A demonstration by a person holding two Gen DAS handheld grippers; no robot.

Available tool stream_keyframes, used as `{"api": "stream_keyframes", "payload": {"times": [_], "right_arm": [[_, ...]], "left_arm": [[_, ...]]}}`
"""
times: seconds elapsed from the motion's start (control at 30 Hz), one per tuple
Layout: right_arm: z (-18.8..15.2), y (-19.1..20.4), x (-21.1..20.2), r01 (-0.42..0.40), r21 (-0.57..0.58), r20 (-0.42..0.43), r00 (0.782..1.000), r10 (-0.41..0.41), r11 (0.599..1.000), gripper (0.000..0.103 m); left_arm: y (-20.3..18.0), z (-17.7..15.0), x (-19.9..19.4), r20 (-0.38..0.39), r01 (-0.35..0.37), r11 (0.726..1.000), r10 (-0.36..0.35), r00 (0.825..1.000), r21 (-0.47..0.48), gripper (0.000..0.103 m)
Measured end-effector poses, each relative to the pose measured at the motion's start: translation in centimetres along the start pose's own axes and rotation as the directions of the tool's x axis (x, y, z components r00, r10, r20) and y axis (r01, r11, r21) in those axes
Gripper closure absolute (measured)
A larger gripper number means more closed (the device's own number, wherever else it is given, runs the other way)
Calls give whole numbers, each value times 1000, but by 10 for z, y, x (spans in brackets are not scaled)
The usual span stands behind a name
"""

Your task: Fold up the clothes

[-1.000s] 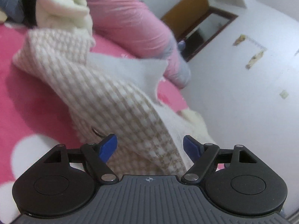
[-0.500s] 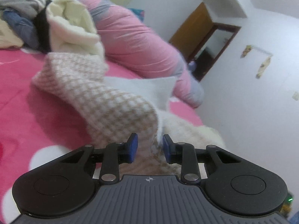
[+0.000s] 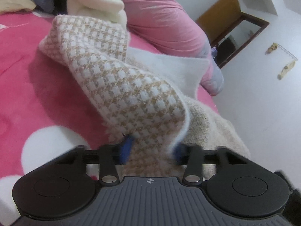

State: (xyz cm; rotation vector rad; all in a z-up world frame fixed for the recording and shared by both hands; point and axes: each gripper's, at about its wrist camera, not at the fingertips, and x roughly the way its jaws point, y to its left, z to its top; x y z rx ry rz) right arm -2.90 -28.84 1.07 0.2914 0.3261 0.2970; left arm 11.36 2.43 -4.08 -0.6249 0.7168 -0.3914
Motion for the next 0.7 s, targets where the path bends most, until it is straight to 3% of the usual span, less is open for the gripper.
{"api": "stream_keyframes", "payload": {"times": [0.07, 0.1, 0.27, 0.37, 0.47, 0.5, 0.53, 0.57, 0.6, 0.7], "right_arm": [[9, 21, 12, 6, -147, -22, 1000, -9, 989, 7], [12, 32, 20, 4, -225, -41, 999, -14, 974, 7], [4, 83, 65, -45, -565, -165, 984, -60, 824, 0], [3, 100, 94, -93, -635, -216, 974, -61, 767, 0], [7, 100, 133, -117, -653, -287, 952, -102, 749, 1], [7, 98, 146, -133, -644, -328, 938, -115, 753, 9], [6, 94, 157, -144, -633, -365, 922, -129, 761, 43], [7, 90, 164, -121, -625, -374, 913, -160, 772, 67], [11, 84, 168, -93, -611, -374, 909, -183, 786, 99], [57, 53, 148, 26, -487, -255, 952, -170, 873, 99]], "left_arm": [[6, -2, -7, 26, -1, 1000, 1, 1000, -6, 97], [10, -3, -13, 47, -1, 1000, 2, 999, -9, 98], [28, 11, -50, 194, 53, 997, -40, 980, -58, 100], [28, 23, -57, 250, 55, 997, -38, 968, -58, 100], [27, 35, -68, 299, 43, 998, -31, 954, -35, 101], [27, 38, -72, 315, 39, 999, -29, 949, -26, 101], [29, 42, -74, 325, 33, 999, -24, 946, -23, 101], [32, 46, -77, 334, 26, 999, -18, 943, -21, 101], [34, 52, -77, 342, 16, 1000, -8, 940, -21, 101], [45, 68, -82, 364, -16, 1000, 23, 931, -20, 101]]}}
